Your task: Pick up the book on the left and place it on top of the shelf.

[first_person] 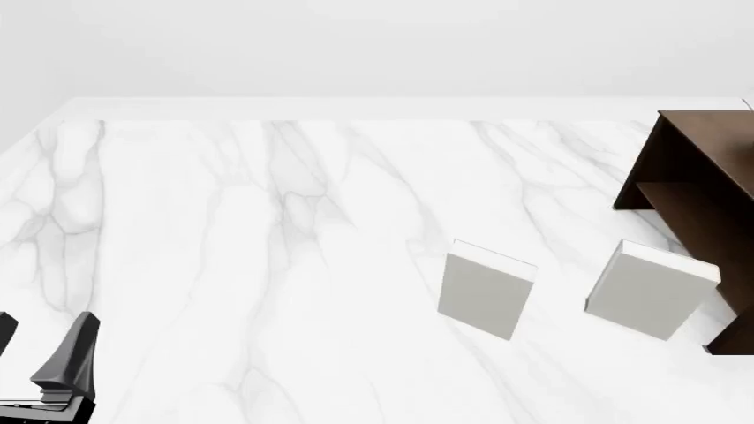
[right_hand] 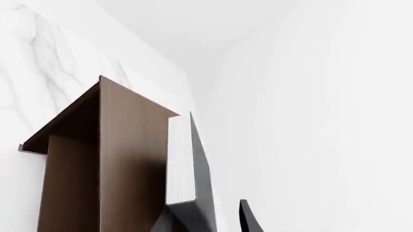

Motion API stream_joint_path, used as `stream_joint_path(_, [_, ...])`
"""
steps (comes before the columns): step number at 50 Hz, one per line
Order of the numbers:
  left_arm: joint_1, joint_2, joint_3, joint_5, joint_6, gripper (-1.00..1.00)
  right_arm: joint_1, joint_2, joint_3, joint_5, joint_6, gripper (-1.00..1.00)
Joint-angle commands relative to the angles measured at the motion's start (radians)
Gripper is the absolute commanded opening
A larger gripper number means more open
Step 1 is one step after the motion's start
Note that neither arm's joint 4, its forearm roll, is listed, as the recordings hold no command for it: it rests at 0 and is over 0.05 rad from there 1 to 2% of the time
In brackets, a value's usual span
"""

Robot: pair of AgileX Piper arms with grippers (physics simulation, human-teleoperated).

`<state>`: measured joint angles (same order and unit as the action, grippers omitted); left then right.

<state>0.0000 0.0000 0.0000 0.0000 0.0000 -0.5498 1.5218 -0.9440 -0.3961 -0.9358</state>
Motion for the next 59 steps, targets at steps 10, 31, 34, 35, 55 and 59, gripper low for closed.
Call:
stream_joint_path(10, [0.000,0.000,0.000,0.000,0.000,1.00,-0.007,-0.159,0.074,0.051,0.061,1.00])
stream_joint_path(31, [0.000,0.000,0.000,0.000,0.000,1.00,-0.016,-0.260,0.110,0.078,0.102,1.00])
stream_joint_path(34, [0.000,0.000,0.000,0.000,0.000,1.00,-0.014,-0.273,0.111,0.082,0.110,1.00])
stream_joint_path(35, [0.000,0.000,0.000,0.000,0.000,1.00,-0.012,-0.275,0.111,0.082,0.112,1.00])
stream_joint_path(55, [0.000,0.000,0.000,0.000,0.000,1.00,0.002,-0.428,0.109,0.172,0.211,1.00])
stream_joint_path(59, [0.000,0.000,0.000,0.000,0.000,1.00,0.003,-0.469,0.125,0.184,0.235,1.00])
